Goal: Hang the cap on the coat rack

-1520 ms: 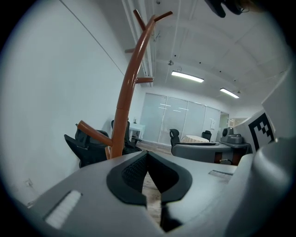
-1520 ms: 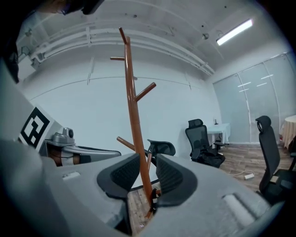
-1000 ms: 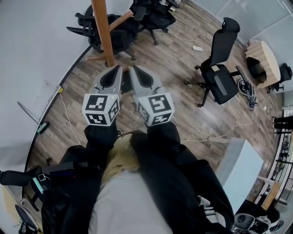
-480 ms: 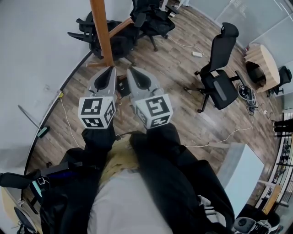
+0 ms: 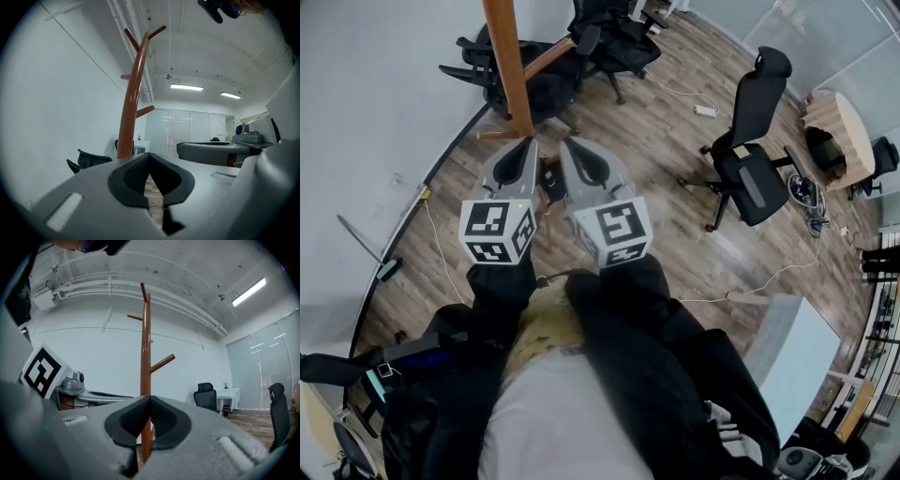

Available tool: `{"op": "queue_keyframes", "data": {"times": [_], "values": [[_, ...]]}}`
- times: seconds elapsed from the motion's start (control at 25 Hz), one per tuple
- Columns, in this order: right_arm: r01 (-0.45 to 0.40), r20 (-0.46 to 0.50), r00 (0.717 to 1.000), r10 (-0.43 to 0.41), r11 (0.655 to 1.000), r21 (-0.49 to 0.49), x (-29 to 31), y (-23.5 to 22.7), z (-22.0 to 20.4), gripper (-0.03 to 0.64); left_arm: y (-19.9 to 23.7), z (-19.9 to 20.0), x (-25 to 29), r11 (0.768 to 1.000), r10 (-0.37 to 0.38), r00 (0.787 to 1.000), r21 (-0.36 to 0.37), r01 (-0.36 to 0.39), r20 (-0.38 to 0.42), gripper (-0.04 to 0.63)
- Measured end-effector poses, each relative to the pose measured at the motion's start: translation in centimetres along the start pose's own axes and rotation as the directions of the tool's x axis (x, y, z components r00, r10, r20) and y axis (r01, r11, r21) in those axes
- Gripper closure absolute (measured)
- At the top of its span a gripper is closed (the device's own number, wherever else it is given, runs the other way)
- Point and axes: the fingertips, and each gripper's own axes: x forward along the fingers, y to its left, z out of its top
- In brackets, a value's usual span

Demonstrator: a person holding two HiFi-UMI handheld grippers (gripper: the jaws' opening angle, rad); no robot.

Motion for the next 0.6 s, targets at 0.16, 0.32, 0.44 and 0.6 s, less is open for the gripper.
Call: {"op": "queue_keyframes", "data": {"times": [0.16, 0.32, 0.44, 0.6], "values": [[0.013, -0.001, 1.0, -0.013, 0.999, -0.052, 0.0, 0.2, 0.2, 0.623, -0.2, 0.2, 0.1, 1.0, -0.019, 1.0, -0.005, 0.019, -0.003, 0.596], [0.031, 0.003, 1.0, -0.031, 0.986, -0.165, 0.1, 0.9, 1.0, 0.623, -0.1, 0.2, 0.2, 1.0, -0.025, 1.0, -0.007, 0.025, -0.006, 0.596], [0.033, 0.008, 0.999, -0.033, 0.99, -0.136, 0.0, 0.7, 1.1, 0.623, -0.2, 0.0, 0.3, 0.999, -0.031, 0.999, -0.009, 0.031, -0.013, 0.595], [0.052, 0.007, 0.999, -0.052, 0.99, -0.128, -0.2, 0.3, 1.0, 0.624, -0.2, -0.2, 0.3, 0.999, -0.034, 0.999, -0.011, 0.034, -0.018, 0.595]]}}
